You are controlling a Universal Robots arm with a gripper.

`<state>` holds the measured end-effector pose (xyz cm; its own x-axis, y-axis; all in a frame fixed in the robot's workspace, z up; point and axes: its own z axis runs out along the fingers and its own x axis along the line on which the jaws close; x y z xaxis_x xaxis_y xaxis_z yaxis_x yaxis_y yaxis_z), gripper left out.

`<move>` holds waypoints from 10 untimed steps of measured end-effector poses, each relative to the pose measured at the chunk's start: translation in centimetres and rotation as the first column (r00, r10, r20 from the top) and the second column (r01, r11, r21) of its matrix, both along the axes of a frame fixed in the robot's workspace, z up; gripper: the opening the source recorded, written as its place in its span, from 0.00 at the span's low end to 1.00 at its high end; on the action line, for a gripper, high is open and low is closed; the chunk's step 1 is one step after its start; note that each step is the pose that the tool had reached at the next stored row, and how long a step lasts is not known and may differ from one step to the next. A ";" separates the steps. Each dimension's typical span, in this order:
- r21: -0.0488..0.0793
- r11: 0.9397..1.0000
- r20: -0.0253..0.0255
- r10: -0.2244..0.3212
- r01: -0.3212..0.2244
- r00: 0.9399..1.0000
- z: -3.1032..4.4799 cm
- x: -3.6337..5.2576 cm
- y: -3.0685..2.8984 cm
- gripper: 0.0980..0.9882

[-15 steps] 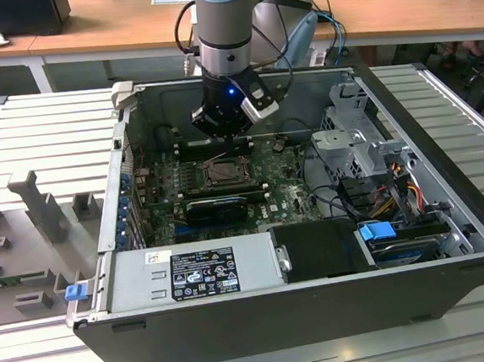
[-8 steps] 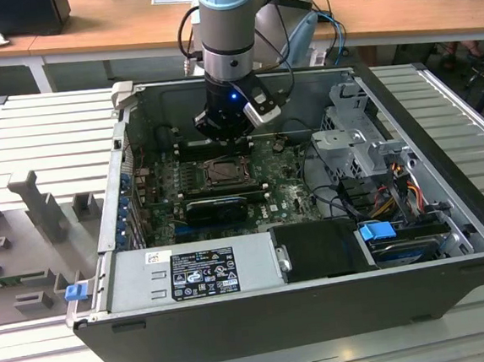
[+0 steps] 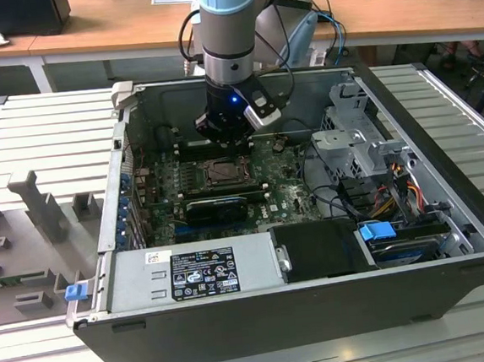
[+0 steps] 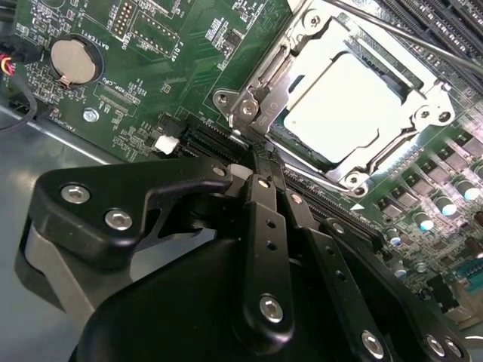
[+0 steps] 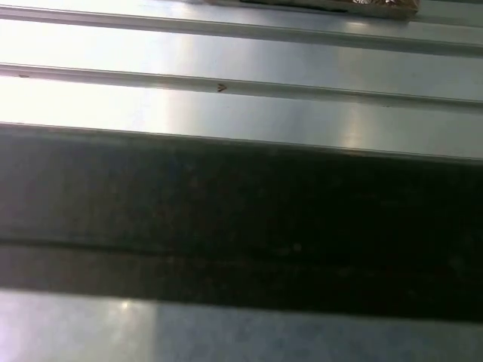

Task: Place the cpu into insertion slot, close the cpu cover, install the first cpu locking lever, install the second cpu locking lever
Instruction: 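Install the first cpu locking lever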

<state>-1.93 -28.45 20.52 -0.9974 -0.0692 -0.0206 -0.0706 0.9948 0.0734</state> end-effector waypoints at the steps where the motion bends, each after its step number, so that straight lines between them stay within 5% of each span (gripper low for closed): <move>1: 0.000 1.000 0.000 0.000 0.000 1.000 0.00 0.00 0.00 0.01; 10: 0.000 1.000 0.000 0.000 0.000 1.000 -0.05 0.01 0.01 0.01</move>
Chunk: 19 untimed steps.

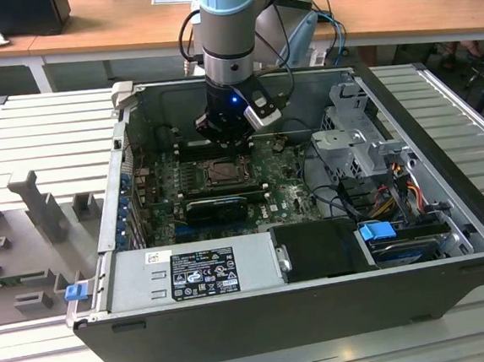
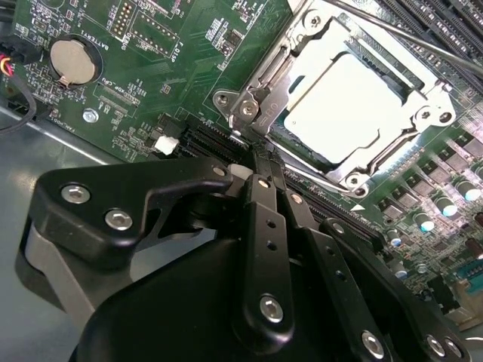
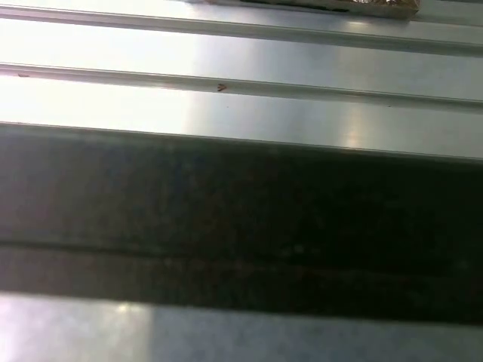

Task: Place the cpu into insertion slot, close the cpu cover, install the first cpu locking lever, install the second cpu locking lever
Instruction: 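Install the first cpu locking lever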

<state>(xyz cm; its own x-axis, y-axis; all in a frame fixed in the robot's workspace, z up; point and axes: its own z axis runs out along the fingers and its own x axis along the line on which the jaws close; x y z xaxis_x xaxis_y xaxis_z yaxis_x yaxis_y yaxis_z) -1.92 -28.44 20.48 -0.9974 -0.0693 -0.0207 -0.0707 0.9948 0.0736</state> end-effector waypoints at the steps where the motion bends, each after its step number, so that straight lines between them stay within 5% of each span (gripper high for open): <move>1: 0.000 1.000 0.000 0.000 0.000 1.000 -0.01 0.00 0.00 0.01; 13: -0.018 1.000 0.000 0.000 0.000 1.000 -0.40 0.00 0.00 0.01; 19: -0.016 1.000 0.000 0.000 0.000 1.000 -0.42 -0.01 -0.01 0.01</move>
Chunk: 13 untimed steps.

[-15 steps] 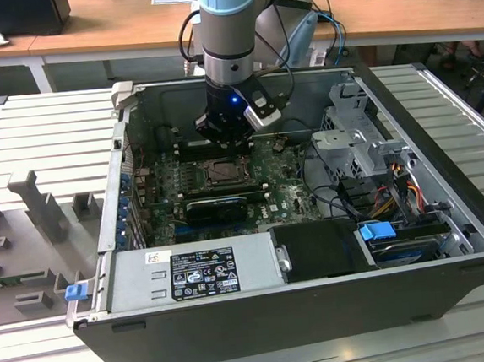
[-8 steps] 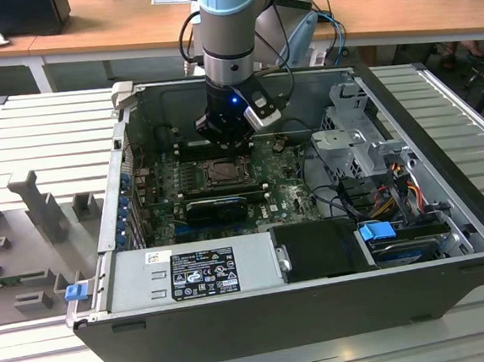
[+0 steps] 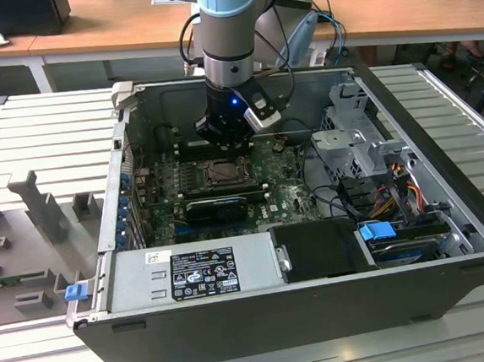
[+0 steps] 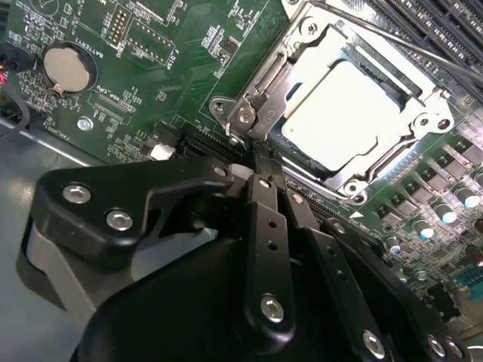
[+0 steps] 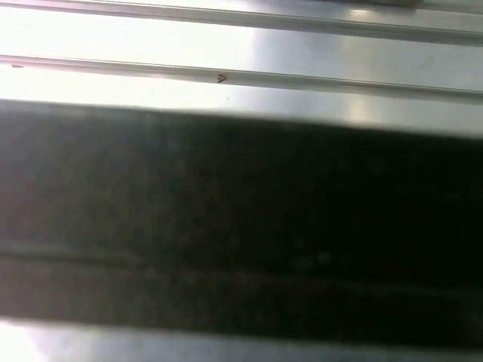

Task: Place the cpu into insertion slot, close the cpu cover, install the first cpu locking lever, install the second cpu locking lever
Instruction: 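Install the first cpu locking lever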

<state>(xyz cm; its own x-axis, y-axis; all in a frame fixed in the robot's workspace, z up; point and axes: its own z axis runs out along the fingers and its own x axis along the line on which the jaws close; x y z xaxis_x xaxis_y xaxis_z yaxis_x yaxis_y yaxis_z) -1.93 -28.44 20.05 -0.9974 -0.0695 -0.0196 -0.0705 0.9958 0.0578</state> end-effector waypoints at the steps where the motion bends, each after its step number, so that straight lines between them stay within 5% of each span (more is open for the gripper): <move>1: 0.001 1.000 0.000 0.000 0.000 1.000 0.00 0.00 0.00 0.01; 8: 0.017 1.000 0.000 0.000 0.000 1.000 0.11 0.04 0.02 0.01; 13: 0.016 1.000 0.000 0.000 0.000 1.000 1.13 0.05 0.01 0.01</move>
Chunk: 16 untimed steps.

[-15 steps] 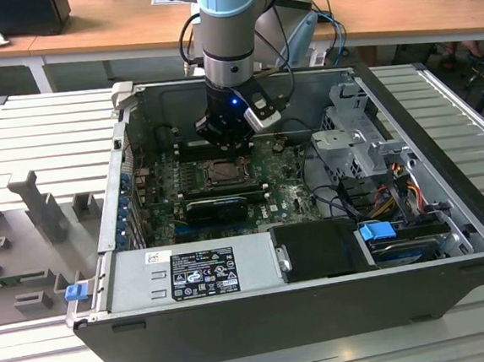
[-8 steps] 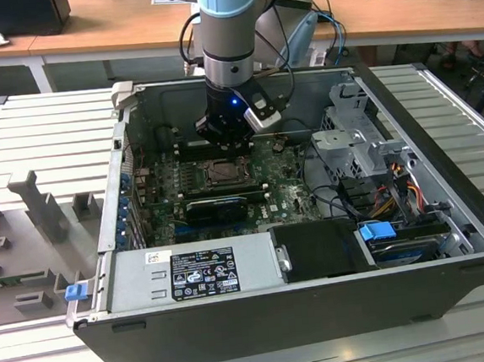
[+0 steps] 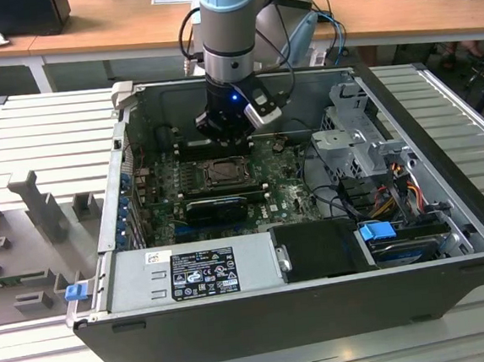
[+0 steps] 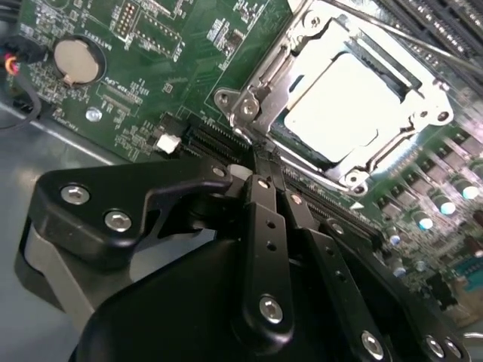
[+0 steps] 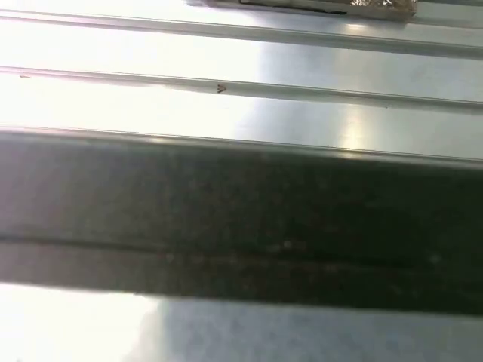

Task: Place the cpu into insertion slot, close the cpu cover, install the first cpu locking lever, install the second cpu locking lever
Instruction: 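Install the first cpu locking lever, then install the second cpu locking lever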

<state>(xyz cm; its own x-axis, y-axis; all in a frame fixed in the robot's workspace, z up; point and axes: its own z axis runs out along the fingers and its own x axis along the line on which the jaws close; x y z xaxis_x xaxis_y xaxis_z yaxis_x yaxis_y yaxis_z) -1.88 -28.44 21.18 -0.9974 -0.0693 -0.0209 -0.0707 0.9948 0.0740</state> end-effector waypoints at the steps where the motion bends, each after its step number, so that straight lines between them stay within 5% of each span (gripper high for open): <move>1: 0.000 1.000 0.000 0.000 0.000 1.000 0.29 0.00 0.00 0.01; 16: 0.000 1.000 0.000 0.000 0.000 1.000 0.46 0.00 -0.96 0.01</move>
